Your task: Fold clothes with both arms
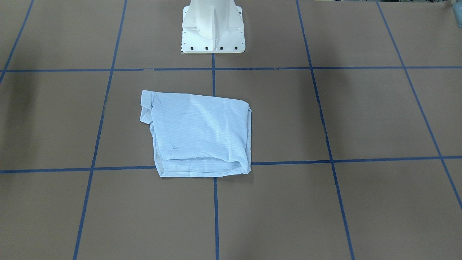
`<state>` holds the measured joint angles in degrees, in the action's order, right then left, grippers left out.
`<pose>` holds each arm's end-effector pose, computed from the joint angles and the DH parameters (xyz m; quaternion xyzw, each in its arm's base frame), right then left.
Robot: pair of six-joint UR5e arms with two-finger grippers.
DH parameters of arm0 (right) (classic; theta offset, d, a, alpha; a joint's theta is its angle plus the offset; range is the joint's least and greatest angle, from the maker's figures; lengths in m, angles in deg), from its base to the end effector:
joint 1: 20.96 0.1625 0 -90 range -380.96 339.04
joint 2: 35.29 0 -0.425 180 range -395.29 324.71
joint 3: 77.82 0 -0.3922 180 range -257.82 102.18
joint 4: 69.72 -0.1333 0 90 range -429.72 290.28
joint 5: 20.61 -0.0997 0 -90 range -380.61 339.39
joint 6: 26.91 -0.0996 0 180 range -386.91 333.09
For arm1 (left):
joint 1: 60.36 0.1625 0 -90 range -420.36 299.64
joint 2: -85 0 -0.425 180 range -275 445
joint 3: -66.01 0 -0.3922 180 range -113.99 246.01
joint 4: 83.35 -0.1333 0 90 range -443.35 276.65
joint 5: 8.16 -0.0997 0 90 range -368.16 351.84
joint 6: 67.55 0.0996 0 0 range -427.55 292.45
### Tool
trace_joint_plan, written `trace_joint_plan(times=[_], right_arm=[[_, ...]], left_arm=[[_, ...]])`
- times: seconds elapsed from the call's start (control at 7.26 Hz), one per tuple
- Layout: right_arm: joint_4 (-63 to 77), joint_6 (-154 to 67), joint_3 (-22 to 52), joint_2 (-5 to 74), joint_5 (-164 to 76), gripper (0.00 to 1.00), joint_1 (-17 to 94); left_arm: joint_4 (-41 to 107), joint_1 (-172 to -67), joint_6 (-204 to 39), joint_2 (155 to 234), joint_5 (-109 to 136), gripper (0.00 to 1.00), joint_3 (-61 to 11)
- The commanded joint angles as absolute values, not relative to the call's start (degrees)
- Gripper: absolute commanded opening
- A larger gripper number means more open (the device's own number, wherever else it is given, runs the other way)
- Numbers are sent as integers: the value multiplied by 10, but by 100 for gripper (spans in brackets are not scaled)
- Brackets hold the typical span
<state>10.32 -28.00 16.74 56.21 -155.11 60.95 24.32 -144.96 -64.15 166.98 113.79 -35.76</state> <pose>-0.0066 -0.4977 0.6132 0.0745 -0.3834 -0.0990 0.9152 -0.0373 -0.4613 0.6000 0.1739 0.2735 0.1235 0.9379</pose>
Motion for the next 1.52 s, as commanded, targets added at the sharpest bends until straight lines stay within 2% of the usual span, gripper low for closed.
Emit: trace_joint_plan(times=[0.0, 0.83, 1.24, 1.38], right_arm=[[103, -287, 165, 578, -1553, 100, 638], [128, -289, 167, 591, -1575, 100, 660], [130, -289, 175, 614, -1569, 100, 723], [163, -290, 202, 629, -1569, 100, 725]], left_arm=[[266, -1451, -635, 1669, 1140, 100, -313], [99, -1488, -645, 1681, 1267, 100, -337], [96, -1495, -645, 1683, 1262, 100, -339], [96, -1495, -646, 1683, 1262, 100, -339]])
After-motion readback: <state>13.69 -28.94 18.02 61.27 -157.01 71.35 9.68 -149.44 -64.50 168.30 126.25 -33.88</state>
